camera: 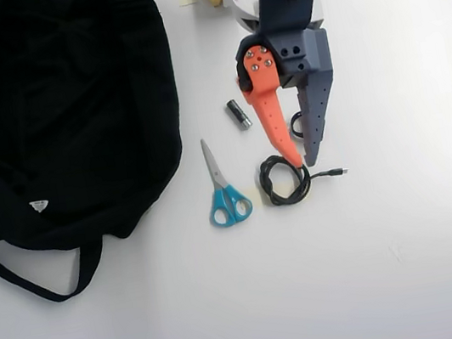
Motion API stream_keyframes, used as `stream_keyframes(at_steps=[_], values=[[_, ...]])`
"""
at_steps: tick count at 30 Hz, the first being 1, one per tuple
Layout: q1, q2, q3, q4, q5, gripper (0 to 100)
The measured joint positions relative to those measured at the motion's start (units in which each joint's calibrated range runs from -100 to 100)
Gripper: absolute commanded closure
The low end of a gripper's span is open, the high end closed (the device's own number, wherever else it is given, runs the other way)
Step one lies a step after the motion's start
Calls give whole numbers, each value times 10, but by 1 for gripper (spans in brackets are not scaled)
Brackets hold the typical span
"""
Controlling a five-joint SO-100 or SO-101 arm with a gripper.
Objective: Put the green marker into the black bag
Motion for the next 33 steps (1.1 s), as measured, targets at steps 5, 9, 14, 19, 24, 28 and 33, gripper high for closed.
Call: stream_keyframes(at_steps=[5, 9, 14, 19, 24, 28, 33], values=[[-1, 7, -4, -15, -6, 98], [-2, 7, -4, -20, -11, 98], [-1, 7, -3, -20, -9, 98], [-15, 7, 28, -20, -8, 98], [-17, 7, 36, -20, -11, 98], [-29, 7, 37, -20, -11, 98], [-30, 7, 37, -15, -11, 98]])
